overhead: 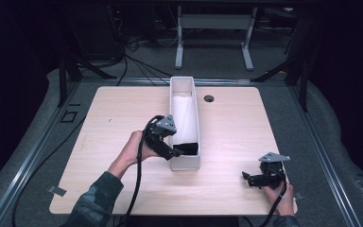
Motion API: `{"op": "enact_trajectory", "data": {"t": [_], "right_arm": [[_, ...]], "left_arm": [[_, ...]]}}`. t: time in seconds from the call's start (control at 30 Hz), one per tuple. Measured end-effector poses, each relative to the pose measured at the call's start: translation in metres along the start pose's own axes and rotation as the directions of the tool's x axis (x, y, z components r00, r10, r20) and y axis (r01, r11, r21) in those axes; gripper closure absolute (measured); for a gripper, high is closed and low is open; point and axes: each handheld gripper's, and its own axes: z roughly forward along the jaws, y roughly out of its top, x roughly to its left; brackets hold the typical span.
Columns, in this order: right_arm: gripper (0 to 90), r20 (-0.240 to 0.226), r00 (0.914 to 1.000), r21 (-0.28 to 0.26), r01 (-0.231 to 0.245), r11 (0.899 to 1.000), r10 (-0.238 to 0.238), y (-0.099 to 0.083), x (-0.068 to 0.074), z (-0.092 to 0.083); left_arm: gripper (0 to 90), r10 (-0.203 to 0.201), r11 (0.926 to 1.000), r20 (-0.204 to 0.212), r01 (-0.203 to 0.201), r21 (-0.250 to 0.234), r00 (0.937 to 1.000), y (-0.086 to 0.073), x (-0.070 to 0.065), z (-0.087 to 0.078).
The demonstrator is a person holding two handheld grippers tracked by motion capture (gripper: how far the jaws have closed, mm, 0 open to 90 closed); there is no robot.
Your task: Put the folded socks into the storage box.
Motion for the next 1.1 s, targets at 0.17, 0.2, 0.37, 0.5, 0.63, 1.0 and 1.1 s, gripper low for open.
{"op": "enact_trajectory", "data": {"t": [0.17, 0.2, 0.37, 0.5, 0.63, 1.0, 1.1], "right_arm": [[0.0, 0.000, 1.0000, 0.000, 0.000, 1.000, 0.000, 0.000, 0.000, 0.000], [0.0, 0.000, 1.0000, 0.000, 0.000, 1.000, 0.000, 0.000, 0.000, 0.000], [0.0, 0.001, 1.0000, 0.000, -0.001, 1.000, 0.001, 0.000, 0.000, 0.000], [0.0, 0.001, 1.0000, 0.000, -0.001, 1.000, 0.001, 0.000, 0.000, 0.000], [0.0, 0.001, 1.0000, 0.002, -0.003, 1.000, 0.003, 0.000, 0.000, 0.000], [0.0, 0.000, 1.0000, 0.002, -0.005, 1.000, 0.005, 0.000, 0.000, 0.000], [0.0, -0.001, 1.0000, 0.002, -0.005, 1.000, 0.005, 0.000, 0.000, 0.000]], "left_arm": [[15.3, -0.011, 0.9997, -0.038, 0.010, -0.023, 0.9992, -0.007, 0.000, -0.016], [15.0, -0.013, 0.9995, -0.049, 0.012, -0.030, 0.9987, -0.009, 0.000, -0.019], [12.4, -0.031, 0.9983, -0.086, 0.026, -0.052, 0.9958, -0.021, -0.001, -0.034], [8.7, -0.029, 0.9991, -0.110, 0.025, -0.035, 0.9935, -0.031, -0.001, -0.043], [5.6, -0.038, 0.9988, -0.135, 0.033, -0.036, 0.9902, -0.044, -0.002, -0.050], [0.4, -0.100, 0.9946, -0.192, 0.092, -0.048, 0.9764, -0.086, -0.009, -0.067], [0.1, -0.110, 0.9935, -0.206, 0.102, -0.050, 0.9724, -0.097, -0.011, -0.068]]}}
